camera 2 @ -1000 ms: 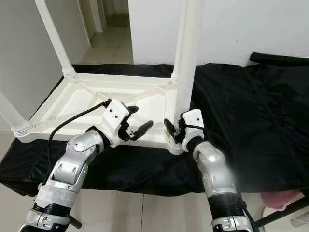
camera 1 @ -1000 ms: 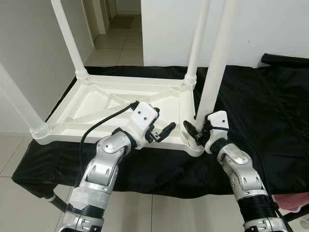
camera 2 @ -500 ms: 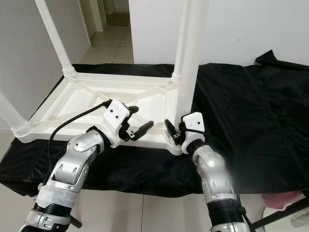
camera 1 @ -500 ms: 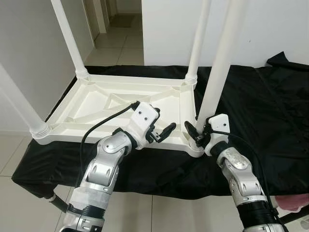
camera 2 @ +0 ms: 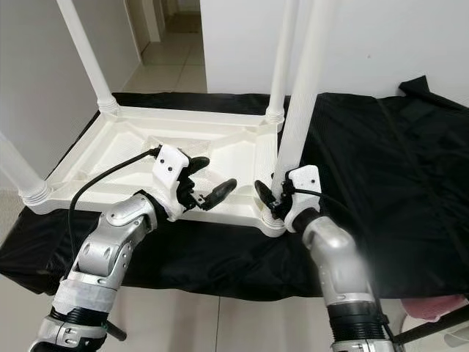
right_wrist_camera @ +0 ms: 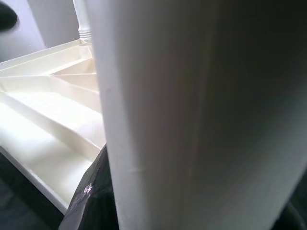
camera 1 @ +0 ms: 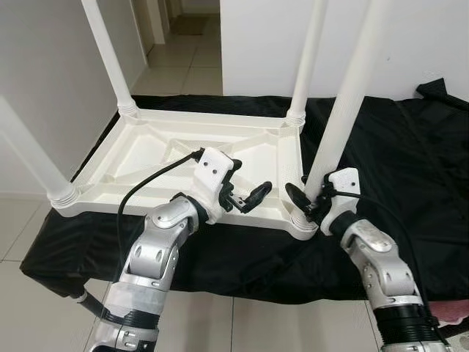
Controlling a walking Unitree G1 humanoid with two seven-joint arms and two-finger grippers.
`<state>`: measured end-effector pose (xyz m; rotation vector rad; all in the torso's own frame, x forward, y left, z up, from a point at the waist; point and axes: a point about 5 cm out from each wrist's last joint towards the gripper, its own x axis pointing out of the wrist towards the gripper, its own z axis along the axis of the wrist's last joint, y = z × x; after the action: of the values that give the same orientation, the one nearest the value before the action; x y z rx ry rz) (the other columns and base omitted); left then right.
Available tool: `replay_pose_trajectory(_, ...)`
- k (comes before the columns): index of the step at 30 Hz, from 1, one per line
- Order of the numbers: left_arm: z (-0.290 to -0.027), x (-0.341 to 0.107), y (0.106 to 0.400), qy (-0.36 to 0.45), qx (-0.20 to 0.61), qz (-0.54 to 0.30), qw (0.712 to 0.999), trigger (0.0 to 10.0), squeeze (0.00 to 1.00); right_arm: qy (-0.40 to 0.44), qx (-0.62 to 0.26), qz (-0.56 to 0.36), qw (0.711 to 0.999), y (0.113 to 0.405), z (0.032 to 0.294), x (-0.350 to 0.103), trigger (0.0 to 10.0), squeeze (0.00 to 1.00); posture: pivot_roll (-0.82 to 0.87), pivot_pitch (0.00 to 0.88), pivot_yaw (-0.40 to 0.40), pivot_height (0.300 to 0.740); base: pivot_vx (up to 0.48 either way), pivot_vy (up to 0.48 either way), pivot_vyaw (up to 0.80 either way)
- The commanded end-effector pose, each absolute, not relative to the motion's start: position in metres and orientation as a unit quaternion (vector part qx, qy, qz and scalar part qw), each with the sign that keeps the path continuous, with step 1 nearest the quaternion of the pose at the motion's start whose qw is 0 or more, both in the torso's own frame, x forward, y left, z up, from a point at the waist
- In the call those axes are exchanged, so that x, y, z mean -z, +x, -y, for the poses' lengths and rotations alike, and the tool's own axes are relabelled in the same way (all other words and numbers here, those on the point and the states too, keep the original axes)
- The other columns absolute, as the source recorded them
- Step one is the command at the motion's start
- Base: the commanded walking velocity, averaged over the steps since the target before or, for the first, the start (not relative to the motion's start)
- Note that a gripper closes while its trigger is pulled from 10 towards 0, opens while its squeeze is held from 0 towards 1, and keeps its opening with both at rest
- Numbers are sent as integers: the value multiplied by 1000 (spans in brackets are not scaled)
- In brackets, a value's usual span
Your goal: Building children table
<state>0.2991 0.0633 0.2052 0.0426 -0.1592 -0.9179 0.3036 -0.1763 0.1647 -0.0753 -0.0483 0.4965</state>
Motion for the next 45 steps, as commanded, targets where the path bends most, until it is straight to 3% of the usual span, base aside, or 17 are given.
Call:
replay_pose_trajectory(1,-57,-212,289,14,515,78,854,10000,0,-37,-267,36,962,304,174,-176,10000,0,-20,2,52,740,0,0,0)
replay_pose_trajectory(23,-43,-237,255,-43,668,39,742,10000,0,-117,-449,-30,886,281,168,-176,10000,0,-18,0,44,740,0,0,0)
replay_pose_trajectory(26,-42,-243,249,-55,699,35,712,10000,0,-119,-468,-36,875,279,166,-177,10000,0,-19,0,42,740,0,0,0)
replay_pose_trajectory(34,-36,-253,245,-70,719,37,691,10000,0,-110,-497,-44,860,274,160,-176,10000,0,-23,0,41,740,0,0,0)
replay_pose_trajectory(45,-32,-257,245,-74,724,38,685,10000,0,-98,-533,-46,840,266,149,-176,10000,0,-28,0,45,740,0,0,0)
